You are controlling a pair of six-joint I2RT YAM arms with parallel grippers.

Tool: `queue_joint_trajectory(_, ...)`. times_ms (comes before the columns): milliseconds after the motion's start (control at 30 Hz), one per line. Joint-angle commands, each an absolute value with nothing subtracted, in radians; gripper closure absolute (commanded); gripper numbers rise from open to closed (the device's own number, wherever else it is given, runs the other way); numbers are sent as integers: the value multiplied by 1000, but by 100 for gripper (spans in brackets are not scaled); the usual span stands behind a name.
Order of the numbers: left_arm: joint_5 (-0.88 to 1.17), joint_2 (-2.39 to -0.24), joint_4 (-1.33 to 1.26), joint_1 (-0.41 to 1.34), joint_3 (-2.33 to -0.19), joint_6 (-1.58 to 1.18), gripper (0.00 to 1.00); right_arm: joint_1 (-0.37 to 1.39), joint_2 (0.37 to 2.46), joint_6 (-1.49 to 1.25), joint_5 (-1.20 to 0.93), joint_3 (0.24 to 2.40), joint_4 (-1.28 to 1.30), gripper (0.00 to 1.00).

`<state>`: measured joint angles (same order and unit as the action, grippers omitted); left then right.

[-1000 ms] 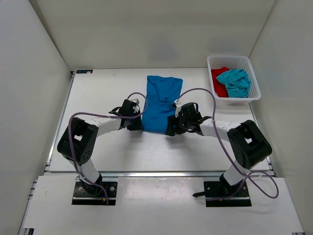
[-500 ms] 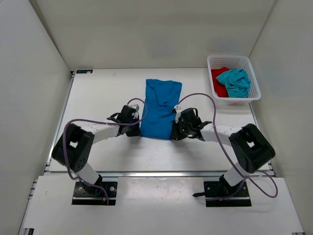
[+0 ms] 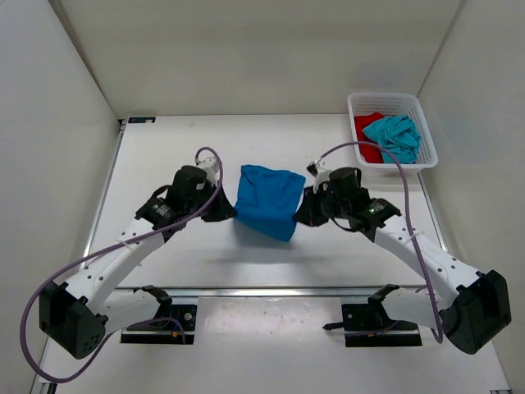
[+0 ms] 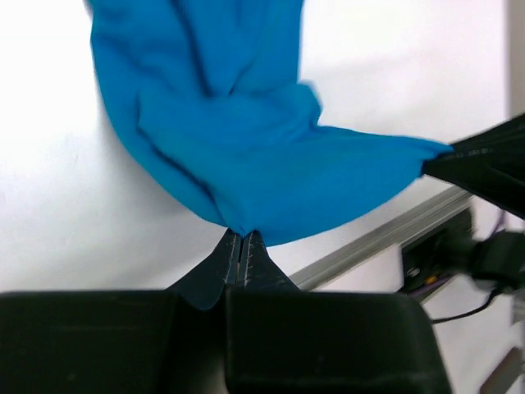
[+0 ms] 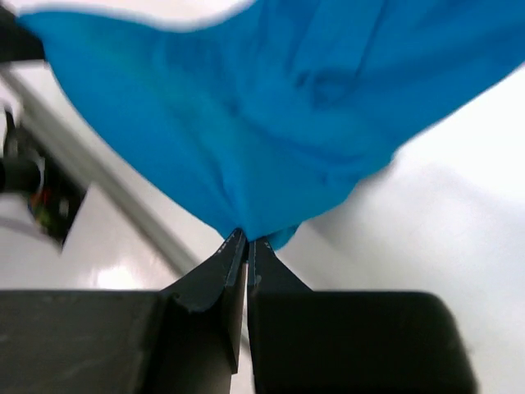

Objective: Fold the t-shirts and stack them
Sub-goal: Fold the long partially folded tshirt into a neat square, then put the neatly folded tshirt into the corner of the board with the left arm

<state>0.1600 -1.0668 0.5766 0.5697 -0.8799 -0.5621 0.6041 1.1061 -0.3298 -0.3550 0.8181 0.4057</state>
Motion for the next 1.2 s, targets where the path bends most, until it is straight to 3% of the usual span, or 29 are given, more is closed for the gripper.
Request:
queue_joint_trajectory(0,206,-1142,485,528,-1003,-572,100,508,1140,-255,-376,931,349,100)
queue_joint_trajectory(100,201,-1273,401,514,-1093,-562,100,390,1224,-238,-425,988,263,100)
queue_joint_trajectory(400,154,-1659,363,431,-1400,-531,100,255,1486,-221,-486,1117,123,100)
queue_joint_trajectory(767,140,-1963,333,385,-1595,-564,99,195,1807,-232,-526,1345,101,100)
queue_joint_trajectory(833,103,-2017,341,380,-1650,-575,93,193,1856,-230,-508,1350,69,100)
queue_joint_trajectory(867,101,-2040,338,368,-1666,-578,73,195,1861,-236,-474,1371,55,100)
queue_joint_trajectory(900,104,-2078,357,374,-1716,-578,39,192,1888,-236,-463,1400,61,97)
queue_joint_trajectory(933,91,-2110,406,371,-1771,-587,22,189,1916,-223,-459,1417,64,71)
queue_joint_trajectory(1000,92,-2132,442,368,-1827,-577,2,181,1976,-174,-494,1542,121,43)
queue_joint_trajectory(1033,100,-2123,443,370,-1825,-578,1,187,2009,-166,-489,1624,199,25)
queue_joint_trajectory(1167,75,-2039,431,382,-1709,-523,1,216,1950,-141,-442,1642,252,20)
